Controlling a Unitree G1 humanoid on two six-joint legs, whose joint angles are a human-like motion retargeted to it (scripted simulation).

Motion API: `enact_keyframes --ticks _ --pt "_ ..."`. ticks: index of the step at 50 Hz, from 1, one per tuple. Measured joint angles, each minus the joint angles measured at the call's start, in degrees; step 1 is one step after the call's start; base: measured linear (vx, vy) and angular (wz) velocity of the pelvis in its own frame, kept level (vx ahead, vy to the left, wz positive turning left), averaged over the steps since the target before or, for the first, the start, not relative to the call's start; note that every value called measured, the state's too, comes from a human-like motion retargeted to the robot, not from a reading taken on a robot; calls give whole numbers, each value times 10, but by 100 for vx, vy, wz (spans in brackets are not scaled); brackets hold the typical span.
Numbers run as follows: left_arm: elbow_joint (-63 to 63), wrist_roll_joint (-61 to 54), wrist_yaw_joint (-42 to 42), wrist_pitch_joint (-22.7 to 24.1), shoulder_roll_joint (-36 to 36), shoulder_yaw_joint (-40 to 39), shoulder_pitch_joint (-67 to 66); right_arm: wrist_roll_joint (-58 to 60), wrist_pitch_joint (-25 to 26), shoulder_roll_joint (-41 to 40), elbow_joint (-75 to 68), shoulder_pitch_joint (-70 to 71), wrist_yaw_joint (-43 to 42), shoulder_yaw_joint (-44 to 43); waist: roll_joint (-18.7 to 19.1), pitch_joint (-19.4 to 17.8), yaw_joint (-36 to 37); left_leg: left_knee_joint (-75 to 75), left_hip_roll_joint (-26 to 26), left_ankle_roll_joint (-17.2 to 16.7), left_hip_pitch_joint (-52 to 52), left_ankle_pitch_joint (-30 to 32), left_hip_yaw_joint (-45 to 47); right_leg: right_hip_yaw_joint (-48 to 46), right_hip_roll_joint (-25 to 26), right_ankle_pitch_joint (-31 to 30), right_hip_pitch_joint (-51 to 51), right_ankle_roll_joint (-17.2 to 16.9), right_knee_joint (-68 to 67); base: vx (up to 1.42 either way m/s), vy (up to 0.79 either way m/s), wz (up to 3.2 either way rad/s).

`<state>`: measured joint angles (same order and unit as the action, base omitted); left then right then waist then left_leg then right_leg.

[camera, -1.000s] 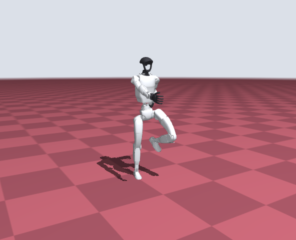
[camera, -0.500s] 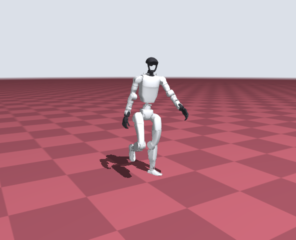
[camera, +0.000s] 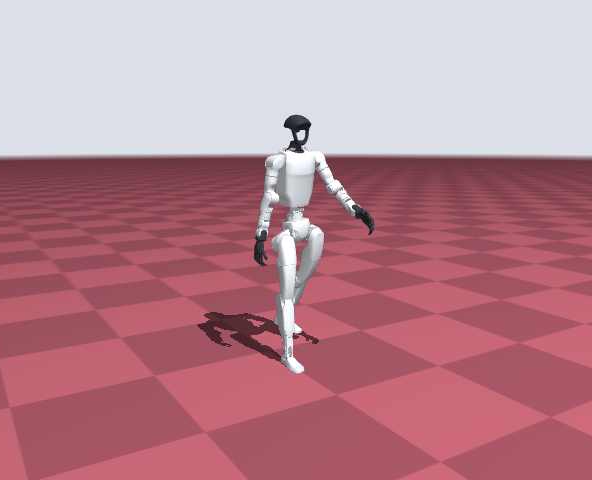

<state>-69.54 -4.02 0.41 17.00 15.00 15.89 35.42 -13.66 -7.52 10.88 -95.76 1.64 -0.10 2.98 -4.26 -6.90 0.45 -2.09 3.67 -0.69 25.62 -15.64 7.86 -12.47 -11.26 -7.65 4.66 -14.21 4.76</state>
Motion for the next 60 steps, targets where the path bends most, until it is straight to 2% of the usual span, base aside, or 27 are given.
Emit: enact_keyframes --ticks 2,3,5,8,12,15,18,22,25,27,28,30,32,33,35,37,38,40,43,45,47,50,53,57,60 --pt "-99 89 -65 -11 -7 12 -79 -62 -13 -2 5 79 13 49 -23 -17 58 -139 6 -1 -39 16 40 30 -8 23 -35 10 -2 55 -32 -164" --pt "-143 131 -114 -32 -6 13 -124 -62 0 2 9 122 23 60 -36 -17 78 -283 -6 -16 -107 3 67 44 -12 34 -34 24 -12 43 -30 -107" --pt "-205 169 -173 -53 -2 23 -220 -46 8 24 31 212 12 46 -49 17 93 -603 -52 -15 -303 -38 87 57 -15 52 2 49 -22 37 -18 -22" --pt "-250 187 -182 -64 19 3 -358 -39 2 63 93 339 -30 -5 -70 13 121 -904 -70 10 -475 -103 82 70 -29 69 -8 44 -16 45 -7 -19" --pt "-236 66 -202 -36 60 -34 -518 -135 -58 112 181 469 -87 5 -101 9 186 -1130 -100 44 -642 -155 108 97 -41 91 -13 40 -13 46 -5 -53" --pt "-214 -58 -219 -26 80 -56 -610 -202 -94 149 216 544 -122 55 -110 4 235 -1190 -129 67 -724 -188 124 114 -33 95 -30 50 2 46 -1 -61" --pt "-223 -86 -221 -29 75 -78 -669 -205 -106 167 213 608 -135 88 -112 2 262 -1162 -149 79 -759 -205 142 123 -31 113 -51 61 2 46 3 -49" --pt "-239 -87 -226 -60 39 -68 -676 -178 -82 158 190 661 -136 84 -99 1 261 -1017 -170 106 -744 -209 166 119 -16 132 -89 57 2 46 10 -6" --pt "-234 -82 -242 -75 11 -56 -636 -149 -71 128 181 648 -125 75 -97 13 251 -802 -175 110 -668 -224 223 113 -7 151 -100 50 -14 49 11 5" --pt "-232 -83 -237 -85 -2 -65 -575 -113 -51 105 173 616 -106 68 -95 -2 257 -564 -149 89 -542 -221 306 116 -8 165 -120 38 -34 58 17 -31" --pt "-232 -82 -219 -84 -4 -75 -539 -94 -42 92 168 592 -97 59 -94 -16 267 -403 -114 67 -453 -200 363 122 -13 170 -139 29 -44 65 23 -57" --pt "-237 -53 -151 -55 -8 -104 -462 -107 -60 66 161 534 -86 54 -61 -31 278 -87 -50 28 -294 -103 454 132 13 182 -182 19 -63 68 31 -37" --pt "-239 -60 -99 -23 -19 -111 -386 -82 -75 45 144 454 -76 45 -22 -19 249 50 -29 12 -231 -1 464 120 50 190 -208 33 -93 65 35 102" --pt "-241 -56 -109 -41 -26 -110 -350 -21 -46 39 127 407 -59 37 -7 -15 216 33 -41 -24 -225 15 446 97 62 188 -220 41 -116 61 34 220" --pt "-238 14 -119 -60 -38 -86 -267 63 -23 26 101 306 -3 55 25 -6 153 69 -40 -60 -195 50 376 55 83 156 -206 57 -220 54 34 273" --pt "-220 123 -137 -80 -43 -36 -169 134 -7 19 75 198 66 98 38 28 99 71 -41 -68 -216 51 301 18 66 120 -55 57 -497 45 25 283" --pt "-204 141 -132 -83 -38 -12 -114 162 7 10 67 145 87 116 41 21 81 71 -46 -74 -203 44 271 3 54 84 0 46 -627 48 9 255" --pt "-165 204 -128 -98 -27 8 -10 198 29 -3 45 43 119 121 48 30 56 71 -46 -73 -200 35 229 27 55 94 113 74 -831 46 9 215" --pt "-101 208 -80 -117 -12 12 137 201 54 -25 26 -96 127 77 55 30 9 71 -41 -60 -186 29 151 41 33 144 251 98 -1089 46 8 227" --pt "-59 173 -40 -122 -5 19 222 177 60 -41 18 -173 126 57 67 35 -20 71 -47 -46 -186 31 100 53 37 159 337 96 -1209 44 2 211" --pt "-15 140 -11 -111 3 32 286 133 51 -64 14 -237 136 73 87 41 -41 71 -67 -35 -182 31 56 56 65 183 407 98 -1273 45 -6 171" --pt "51 96 -4 -92 16 46 356 140 41 -104 8 -303 182 104 100 32 -52 71 -85 -13 -150 23 11 69 99 237 468 117 -1309 46 -7 136" --pt "106 83 -28 -87 18 51 381 150 48 -136 4 -333 236 134 95 44 -58 71 -90 -4 -135 19 -33 79 103 267 506 137 -1262 43 -12 135" --pt "138 32 -57 -77 -6 37 373 166 46 -154 3 -307 257 166 83 51 -57 71 -92 1 -113 11 -96 112 131 282 480 111 -1073 42 -13 149" --pt "155 4 -62 -59 -34 36 324 159 31 -141 3 -248 227 179 78 52 -45 71 -91 0 -99 3 -140 135 123 279 400 103 -834 39 -13 153"
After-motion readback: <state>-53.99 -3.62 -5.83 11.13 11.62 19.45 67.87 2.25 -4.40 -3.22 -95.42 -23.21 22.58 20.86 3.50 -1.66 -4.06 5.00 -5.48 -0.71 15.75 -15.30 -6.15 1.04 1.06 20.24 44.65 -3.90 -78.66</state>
